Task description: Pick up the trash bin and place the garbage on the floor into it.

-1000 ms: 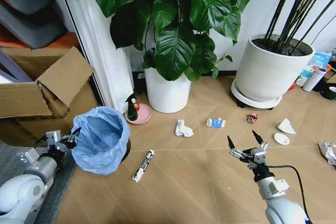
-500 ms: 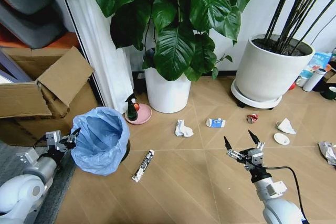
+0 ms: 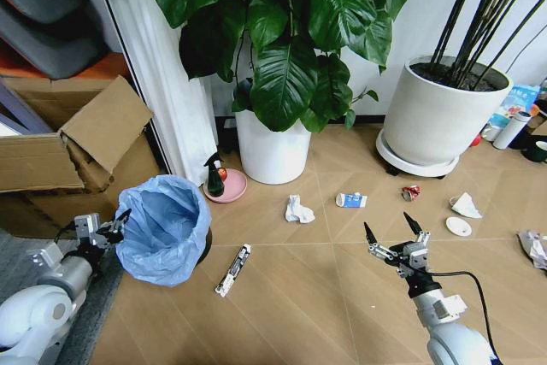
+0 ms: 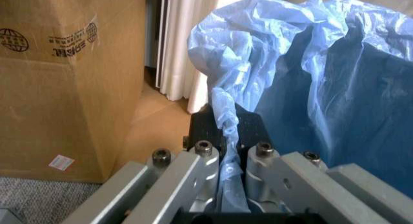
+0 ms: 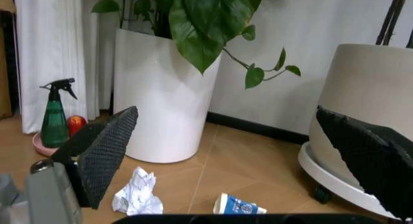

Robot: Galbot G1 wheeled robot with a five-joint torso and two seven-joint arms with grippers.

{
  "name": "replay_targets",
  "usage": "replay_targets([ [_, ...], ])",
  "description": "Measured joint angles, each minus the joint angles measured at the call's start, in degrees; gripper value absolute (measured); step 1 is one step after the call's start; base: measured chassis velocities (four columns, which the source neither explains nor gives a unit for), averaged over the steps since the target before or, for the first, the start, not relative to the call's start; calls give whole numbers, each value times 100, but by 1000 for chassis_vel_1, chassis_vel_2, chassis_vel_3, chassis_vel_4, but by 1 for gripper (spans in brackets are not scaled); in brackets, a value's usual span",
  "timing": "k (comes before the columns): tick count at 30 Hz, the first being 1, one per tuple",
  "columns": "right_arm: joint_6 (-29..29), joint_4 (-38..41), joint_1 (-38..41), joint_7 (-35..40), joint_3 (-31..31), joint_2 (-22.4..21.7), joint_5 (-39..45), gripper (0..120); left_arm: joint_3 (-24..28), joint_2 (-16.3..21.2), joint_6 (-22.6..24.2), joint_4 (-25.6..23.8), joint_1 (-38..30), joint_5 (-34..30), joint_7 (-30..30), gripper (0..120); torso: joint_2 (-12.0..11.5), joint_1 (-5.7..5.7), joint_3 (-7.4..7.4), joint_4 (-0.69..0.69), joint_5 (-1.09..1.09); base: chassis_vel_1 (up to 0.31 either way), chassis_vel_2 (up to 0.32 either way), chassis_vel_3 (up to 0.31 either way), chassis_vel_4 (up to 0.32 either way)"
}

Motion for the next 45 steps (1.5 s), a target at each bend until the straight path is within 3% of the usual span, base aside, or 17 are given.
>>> replay_targets([
  [30, -5, -49, 39, -58, -31, -12, 38, 100, 10, -4, 1, -1, -7, -5, -5, 0, 0, 0, 0, 0, 0, 0, 0, 0, 0],
  [45, 47, -33, 33, -77, -16, -12, 53, 100, 12, -5, 1, -14, 0, -15, -4, 0, 0, 0, 0, 0, 0, -56, 90, 57, -95],
])
